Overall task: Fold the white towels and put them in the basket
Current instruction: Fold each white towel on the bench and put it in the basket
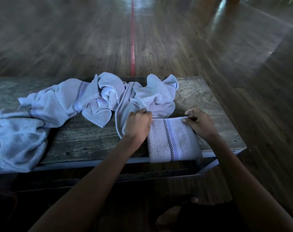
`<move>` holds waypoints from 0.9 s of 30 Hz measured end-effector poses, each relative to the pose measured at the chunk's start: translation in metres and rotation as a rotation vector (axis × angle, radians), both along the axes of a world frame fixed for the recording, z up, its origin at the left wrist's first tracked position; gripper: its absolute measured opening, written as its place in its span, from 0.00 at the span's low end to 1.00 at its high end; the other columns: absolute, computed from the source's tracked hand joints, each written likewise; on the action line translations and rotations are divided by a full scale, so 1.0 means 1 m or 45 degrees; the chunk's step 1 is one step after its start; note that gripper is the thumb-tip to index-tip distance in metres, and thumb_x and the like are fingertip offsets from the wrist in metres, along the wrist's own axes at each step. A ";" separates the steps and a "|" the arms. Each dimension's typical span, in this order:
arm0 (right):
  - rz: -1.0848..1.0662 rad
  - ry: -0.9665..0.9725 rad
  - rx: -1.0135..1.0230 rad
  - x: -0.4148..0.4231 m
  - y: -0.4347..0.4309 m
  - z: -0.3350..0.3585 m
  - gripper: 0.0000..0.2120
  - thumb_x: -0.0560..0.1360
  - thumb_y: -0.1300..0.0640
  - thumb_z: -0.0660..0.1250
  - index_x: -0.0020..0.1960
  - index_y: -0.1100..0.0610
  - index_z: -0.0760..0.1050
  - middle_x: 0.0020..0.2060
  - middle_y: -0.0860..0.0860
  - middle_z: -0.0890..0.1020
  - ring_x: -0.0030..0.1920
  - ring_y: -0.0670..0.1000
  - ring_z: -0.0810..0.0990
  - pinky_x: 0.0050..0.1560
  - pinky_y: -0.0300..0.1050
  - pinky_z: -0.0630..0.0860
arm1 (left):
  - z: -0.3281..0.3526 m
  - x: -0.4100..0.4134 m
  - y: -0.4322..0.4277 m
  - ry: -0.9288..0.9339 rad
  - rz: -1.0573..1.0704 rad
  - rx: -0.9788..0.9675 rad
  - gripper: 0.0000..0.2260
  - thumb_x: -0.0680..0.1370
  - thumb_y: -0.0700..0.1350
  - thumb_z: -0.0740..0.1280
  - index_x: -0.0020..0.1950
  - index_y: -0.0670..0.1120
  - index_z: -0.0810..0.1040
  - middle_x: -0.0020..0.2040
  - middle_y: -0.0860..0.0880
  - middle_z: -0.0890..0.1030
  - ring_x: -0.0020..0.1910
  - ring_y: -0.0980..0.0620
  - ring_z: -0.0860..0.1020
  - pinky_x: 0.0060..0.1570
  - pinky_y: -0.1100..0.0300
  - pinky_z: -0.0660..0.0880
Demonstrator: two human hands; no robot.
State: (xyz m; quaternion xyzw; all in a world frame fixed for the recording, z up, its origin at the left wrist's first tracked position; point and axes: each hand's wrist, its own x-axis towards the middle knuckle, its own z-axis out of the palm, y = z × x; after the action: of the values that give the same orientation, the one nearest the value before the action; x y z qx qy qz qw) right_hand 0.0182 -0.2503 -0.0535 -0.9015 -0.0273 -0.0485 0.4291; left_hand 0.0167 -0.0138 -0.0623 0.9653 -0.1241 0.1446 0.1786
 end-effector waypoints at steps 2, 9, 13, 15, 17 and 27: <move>0.002 -0.017 -0.062 0.001 0.001 -0.001 0.06 0.71 0.60 0.72 0.44 0.53 0.76 0.36 0.48 0.80 0.37 0.42 0.76 0.37 0.30 0.68 | -0.003 -0.004 -0.001 -0.085 0.014 -0.063 0.06 0.76 0.42 0.64 0.45 0.45 0.80 0.42 0.48 0.80 0.44 0.47 0.78 0.50 0.52 0.68; 0.068 -0.031 -0.240 0.005 -0.005 -0.003 0.10 0.72 0.58 0.71 0.53 0.56 0.81 0.46 0.50 0.83 0.47 0.45 0.79 0.43 0.24 0.67 | -0.002 -0.001 0.001 0.103 -0.063 -0.166 0.06 0.77 0.44 0.64 0.46 0.48 0.82 0.45 0.52 0.82 0.51 0.52 0.76 0.55 0.55 0.64; 0.126 0.004 -0.210 0.004 -0.008 0.000 0.04 0.74 0.60 0.69 0.48 0.56 0.81 0.45 0.49 0.83 0.45 0.46 0.80 0.43 0.30 0.71 | 0.006 0.001 0.001 0.276 -0.186 -0.221 0.05 0.77 0.37 0.63 0.46 0.43 0.78 0.43 0.48 0.81 0.43 0.50 0.77 0.45 0.55 0.73; 0.153 0.011 -0.175 0.002 -0.010 0.001 0.02 0.74 0.60 0.69 0.46 0.56 0.80 0.43 0.48 0.83 0.44 0.45 0.81 0.43 0.36 0.74 | 0.006 -0.001 0.003 0.319 -0.197 -0.204 0.05 0.77 0.36 0.61 0.46 0.43 0.76 0.41 0.47 0.80 0.39 0.49 0.77 0.39 0.51 0.75; 0.173 -0.024 -0.158 0.000 -0.012 0.000 0.02 0.75 0.60 0.68 0.45 0.55 0.79 0.42 0.48 0.83 0.44 0.45 0.81 0.43 0.41 0.76 | 0.006 -0.003 0.003 0.319 -0.189 -0.168 0.06 0.78 0.36 0.59 0.46 0.43 0.75 0.40 0.47 0.80 0.37 0.49 0.77 0.36 0.51 0.74; 0.097 -0.097 -0.318 -0.004 -0.006 -0.004 0.00 0.75 0.55 0.67 0.46 0.51 0.76 0.39 0.45 0.82 0.42 0.48 0.80 0.43 0.49 0.76 | 0.006 -0.010 -0.008 0.100 -0.082 0.120 0.06 0.74 0.34 0.64 0.47 0.43 0.75 0.41 0.45 0.80 0.40 0.44 0.78 0.42 0.53 0.72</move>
State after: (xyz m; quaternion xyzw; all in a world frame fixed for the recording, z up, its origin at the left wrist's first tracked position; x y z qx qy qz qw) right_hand 0.0137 -0.2559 -0.0577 -0.9438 -0.0836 -0.0627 0.3137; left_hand 0.0069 -0.0214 -0.0566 0.9731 -0.1546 0.0946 0.1421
